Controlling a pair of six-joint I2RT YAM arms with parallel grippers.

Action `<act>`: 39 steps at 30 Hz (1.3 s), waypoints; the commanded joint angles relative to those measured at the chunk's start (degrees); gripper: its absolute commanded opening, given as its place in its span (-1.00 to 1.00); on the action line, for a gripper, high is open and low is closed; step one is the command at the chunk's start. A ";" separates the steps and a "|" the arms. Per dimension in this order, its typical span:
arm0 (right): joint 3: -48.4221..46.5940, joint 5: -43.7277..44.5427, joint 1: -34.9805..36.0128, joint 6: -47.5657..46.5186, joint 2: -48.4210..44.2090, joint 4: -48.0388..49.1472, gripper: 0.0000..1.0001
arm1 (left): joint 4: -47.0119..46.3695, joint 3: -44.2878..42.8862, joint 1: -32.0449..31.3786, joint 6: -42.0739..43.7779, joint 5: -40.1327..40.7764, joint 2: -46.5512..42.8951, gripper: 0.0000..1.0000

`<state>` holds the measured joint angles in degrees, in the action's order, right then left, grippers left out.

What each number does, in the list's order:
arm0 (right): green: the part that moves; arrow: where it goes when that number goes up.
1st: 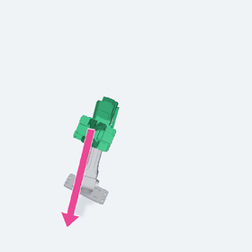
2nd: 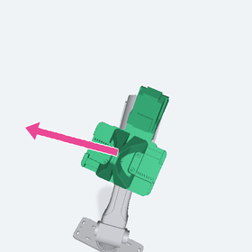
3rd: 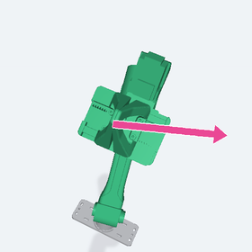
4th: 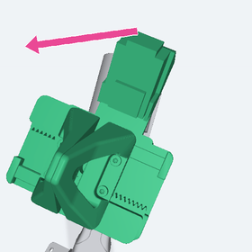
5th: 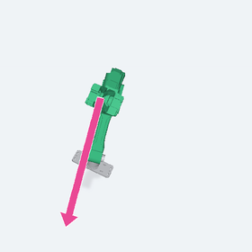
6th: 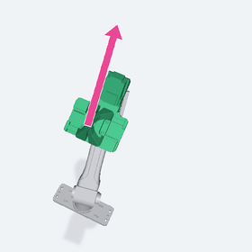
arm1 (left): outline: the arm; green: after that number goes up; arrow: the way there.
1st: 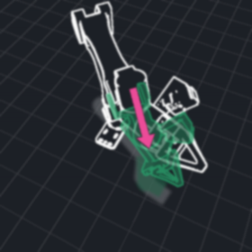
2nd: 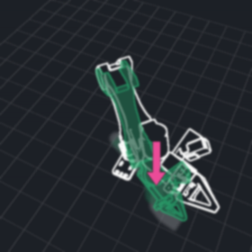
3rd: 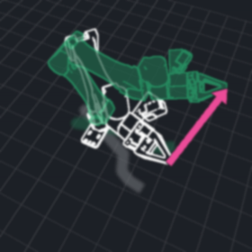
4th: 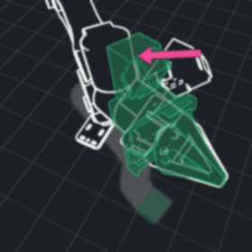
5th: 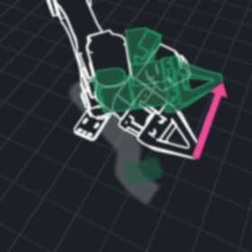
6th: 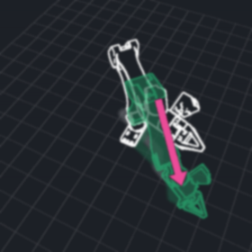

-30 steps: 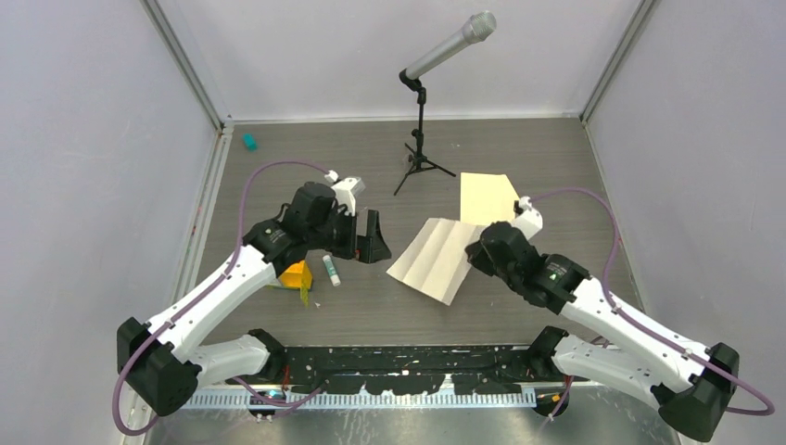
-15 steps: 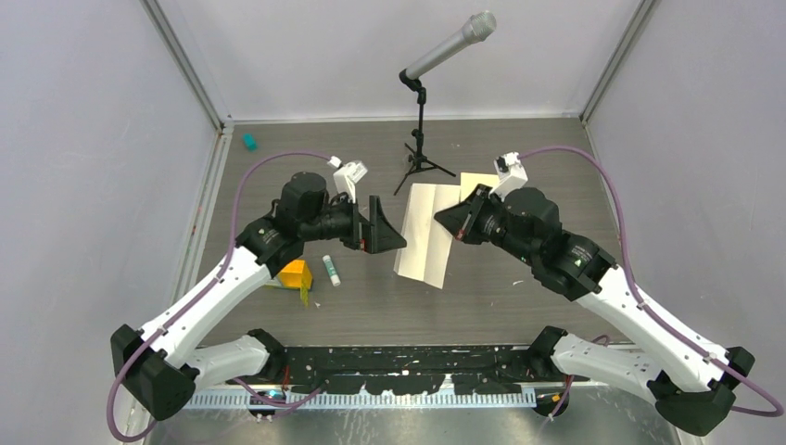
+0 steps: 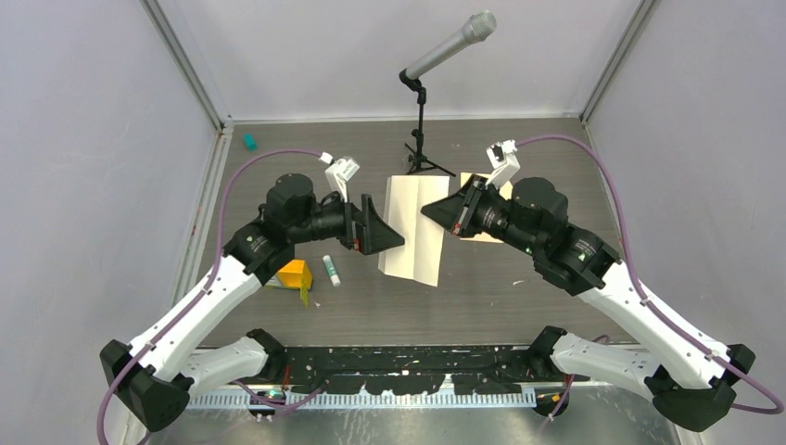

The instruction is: Place the letter into the envelope and seal it

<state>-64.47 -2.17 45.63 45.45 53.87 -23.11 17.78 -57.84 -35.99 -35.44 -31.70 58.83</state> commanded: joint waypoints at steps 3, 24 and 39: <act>-3.80 -4.20 -0.12 1.67 -1.42 6.54 -0.99 | -0.58 -2.16 0.18 1.65 -1.31 -2.50 0.99; -4.42 0.28 -0.12 -1.19 -1.16 5.35 -0.99 | -21.45 0.19 0.17 -14.94 -11.33 -4.90 0.07; -6.22 1.60 -0.12 -2.90 0.00 0.50 -0.81 | -12.75 -1.11 0.22 -11.24 -4.37 -3.03 -1.00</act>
<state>-67.24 -2.59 45.63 44.53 53.78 -21.15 2.33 -57.78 -35.99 -48.60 -38.85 56.05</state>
